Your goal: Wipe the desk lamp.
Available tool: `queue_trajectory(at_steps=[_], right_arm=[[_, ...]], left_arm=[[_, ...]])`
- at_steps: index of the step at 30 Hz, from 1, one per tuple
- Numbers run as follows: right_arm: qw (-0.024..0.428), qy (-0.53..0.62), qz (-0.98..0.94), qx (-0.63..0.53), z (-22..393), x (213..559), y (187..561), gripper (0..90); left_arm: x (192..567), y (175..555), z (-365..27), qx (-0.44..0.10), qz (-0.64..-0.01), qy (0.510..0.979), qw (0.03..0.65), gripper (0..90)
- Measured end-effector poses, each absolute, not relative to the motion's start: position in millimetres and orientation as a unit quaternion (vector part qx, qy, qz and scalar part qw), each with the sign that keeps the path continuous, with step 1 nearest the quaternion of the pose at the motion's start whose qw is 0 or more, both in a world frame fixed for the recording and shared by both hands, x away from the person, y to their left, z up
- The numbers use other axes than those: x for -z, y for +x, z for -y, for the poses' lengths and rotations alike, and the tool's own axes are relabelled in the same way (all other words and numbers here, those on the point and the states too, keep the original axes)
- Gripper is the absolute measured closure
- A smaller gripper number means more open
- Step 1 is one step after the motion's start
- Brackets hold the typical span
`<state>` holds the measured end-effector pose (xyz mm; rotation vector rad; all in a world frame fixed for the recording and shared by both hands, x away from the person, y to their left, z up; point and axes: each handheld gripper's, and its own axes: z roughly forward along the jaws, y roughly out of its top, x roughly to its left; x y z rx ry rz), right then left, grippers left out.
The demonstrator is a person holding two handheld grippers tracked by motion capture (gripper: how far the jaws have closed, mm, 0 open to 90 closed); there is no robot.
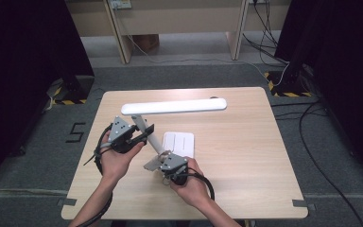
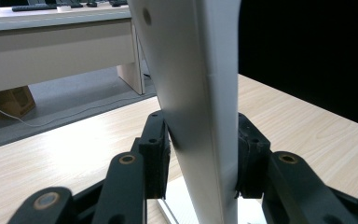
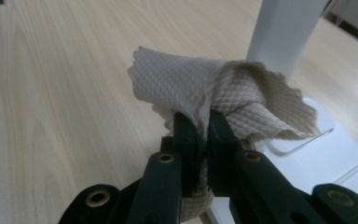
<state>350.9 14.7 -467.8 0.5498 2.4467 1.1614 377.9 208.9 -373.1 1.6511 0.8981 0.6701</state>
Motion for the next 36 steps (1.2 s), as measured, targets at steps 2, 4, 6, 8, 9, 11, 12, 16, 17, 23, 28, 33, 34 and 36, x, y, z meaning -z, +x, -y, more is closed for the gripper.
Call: queue_trajectory(at_steps=[2,4,6,8,9,11,12,16,17,23,28,33,34,36], right_arm=[[0.181,0.197,-0.872,-0.409,-17,474,355,84.8],[0.176,0.205,-0.872,-0.408,-18,480,358,84.8],[0.166,0.223,-0.869,-0.408,-19,483,360,84.8],[0.159,0.229,-0.869,-0.409,-18,485,364,84.8],[0.163,0.233,-0.868,-0.407,-18,485,365,84.9],[0.159,0.244,-0.868,-0.403,-16,486,366,84.9],[0.155,0.251,-0.867,-0.401,-16,486,366,84.9],[0.147,0.271,-0.867,-0.391,-13,488,367,84.9],[0.148,0.273,-0.868,-0.388,-12,489,368,84.9],[0.131,0.301,-0.866,-0.378,-7,491,369,85.0],[0.133,0.299,-0.869,-0.371,-1,491,371,85.0],[0.137,0.308,-0.867,-0.368,8,492,371,85.1],[0.135,0.316,-0.865,-0.367,9,492,370,85.1],[0.139,0.31,-0.867,-0.365,13,492,371,85.1]], left_arm=[[373,378,-209,-0.283,-0.378,0.697,0.54,62.0],[373,378,-209,-0.282,-0.379,0.696,0.541,62.1],[373,378,-209,-0.283,-0.379,0.696,0.541,62.1],[373,377,-209,-0.283,-0.382,0.695,0.539,62.3],[373,377,-209,-0.284,-0.382,0.696,0.538,62.4],[372,377,-208,-0.286,-0.383,0.696,0.536,62.6],[372,377,-208,-0.288,-0.383,0.696,0.535,62.8],[372,377,-207,-0.29,-0.384,0.697,0.532,63.0],[372,377,-207,-0.29,-0.384,0.697,0.532,63.0],[372,377,-206,-0.293,-0.385,0.695,0.531,63.1],[373,376,-206,-0.294,-0.385,0.695,0.531,63.2],[373,376,-206,-0.295,-0.385,0.695,0.531,63.1],[373,376,-206,-0.295,-0.385,0.695,0.531,63.2],[373,376,-206,-0.295,-0.385,0.695,0.531,63.2]])
